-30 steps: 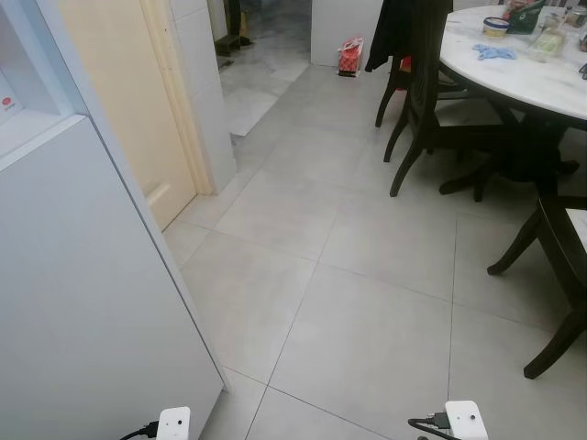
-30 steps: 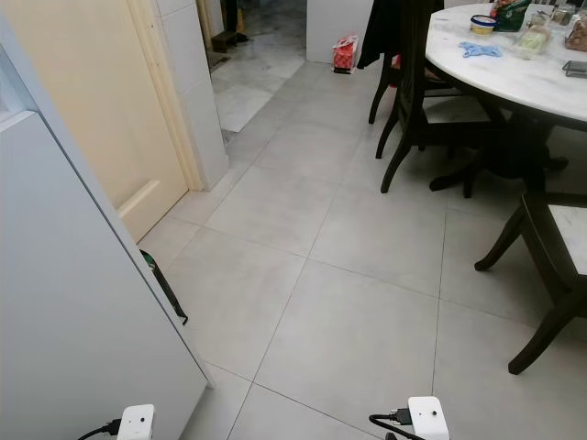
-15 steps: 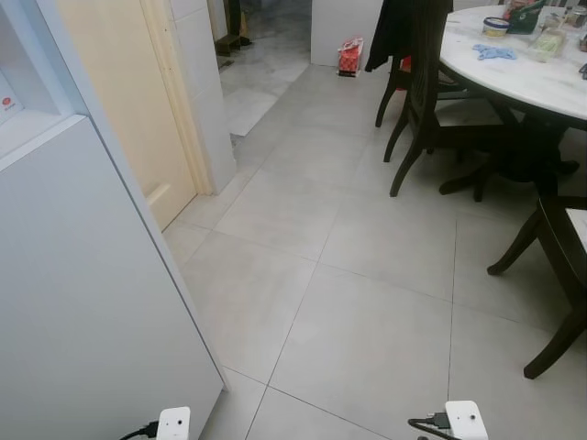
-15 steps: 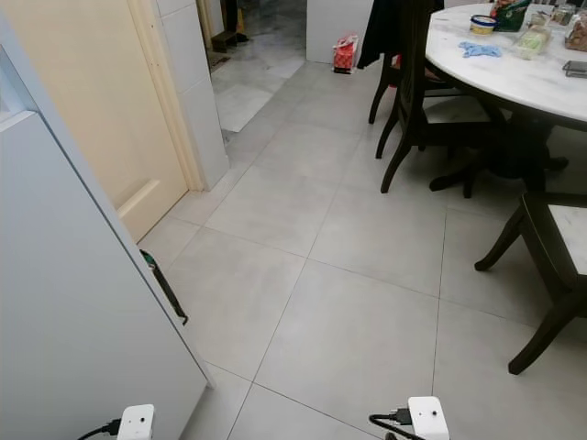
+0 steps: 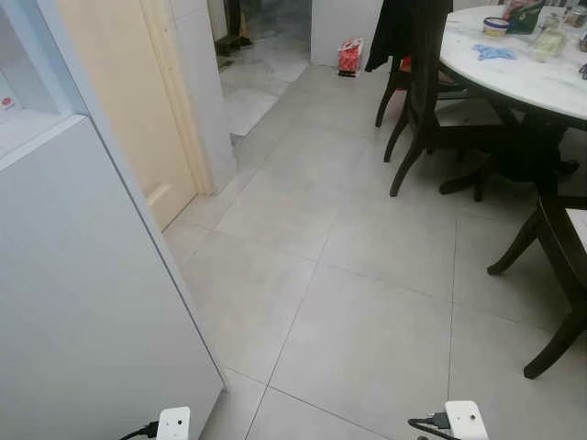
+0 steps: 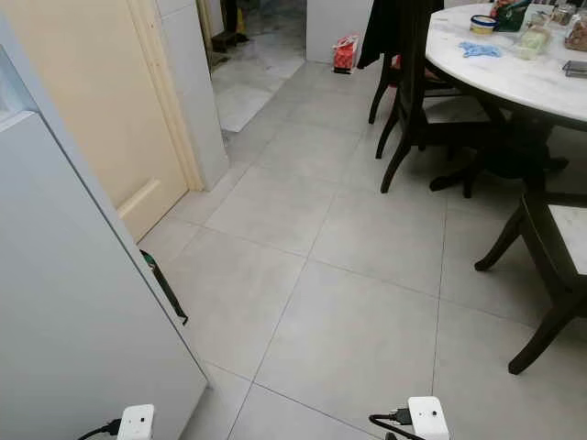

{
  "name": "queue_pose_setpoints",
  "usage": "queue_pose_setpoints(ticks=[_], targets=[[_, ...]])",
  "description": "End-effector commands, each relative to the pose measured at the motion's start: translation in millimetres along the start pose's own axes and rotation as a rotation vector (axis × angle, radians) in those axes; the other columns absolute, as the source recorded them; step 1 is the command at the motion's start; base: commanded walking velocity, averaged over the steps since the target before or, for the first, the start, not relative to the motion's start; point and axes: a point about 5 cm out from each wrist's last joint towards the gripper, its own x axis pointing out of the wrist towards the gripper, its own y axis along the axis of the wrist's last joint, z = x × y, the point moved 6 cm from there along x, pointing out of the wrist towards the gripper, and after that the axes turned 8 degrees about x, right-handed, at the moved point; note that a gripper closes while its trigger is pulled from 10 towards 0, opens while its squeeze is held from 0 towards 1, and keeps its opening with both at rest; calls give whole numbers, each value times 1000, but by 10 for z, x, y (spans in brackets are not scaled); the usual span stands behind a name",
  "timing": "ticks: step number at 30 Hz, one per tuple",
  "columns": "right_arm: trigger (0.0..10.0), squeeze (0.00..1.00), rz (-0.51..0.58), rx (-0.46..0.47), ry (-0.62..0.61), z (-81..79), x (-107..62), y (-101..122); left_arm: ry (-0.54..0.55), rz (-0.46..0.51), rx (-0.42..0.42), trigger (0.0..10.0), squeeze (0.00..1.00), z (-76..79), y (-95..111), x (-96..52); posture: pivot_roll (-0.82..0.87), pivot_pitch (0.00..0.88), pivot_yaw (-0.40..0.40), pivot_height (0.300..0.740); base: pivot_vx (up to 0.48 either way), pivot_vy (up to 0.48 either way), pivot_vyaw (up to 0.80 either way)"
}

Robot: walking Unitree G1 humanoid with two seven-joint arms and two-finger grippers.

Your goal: Restocking fridge

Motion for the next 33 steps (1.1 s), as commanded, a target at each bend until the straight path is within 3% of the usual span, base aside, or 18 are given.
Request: queue_pose_setpoints(ticks=[1, 7, 17, 20, 25, 26, 33], targets=[[10000, 0, 70, 471, -26, -225, 69, 164, -124, 185, 299, 10000, 0, 195, 985, 10, -314, 0, 168, 740, 0, 0, 0], [10000, 0, 75, 486, -16, -257, 74, 183, -128, 176, 342, 10000, 0, 130, 938, 10, -311, 0, 174, 740, 0, 0, 0], [10000, 0, 82, 506, -17, -258, 77, 204, -163, 181, 356, 10000, 0, 410, 958, 7, -310, 0, 173, 740, 0, 0, 0], [10000, 0, 82, 507, -16, -260, 77, 205, -166, 182, 357, 10000, 0, 433, 962, 5, -310, 0, 173, 740, 0, 0, 0], [10000, 0, 87, 463, -5, -261, 79, 241, -147, 167, 308, 10000, 0, 497, 917, 11, -315, 0, 148, 740, 0, 0, 0], [10000, 0, 89, 441, 1, -257, 79, 259, -138, 156, 274, 10000, 0, 498, 882, 15, -317, 0, 138, 740, 0, 0, 0], [10000, 0, 94, 350, -2, -136, 63, 298, -127, 96, 248, 10000, 0, 578, 623, 22, -309, 29, 83, 740, 0, 0, 0]])
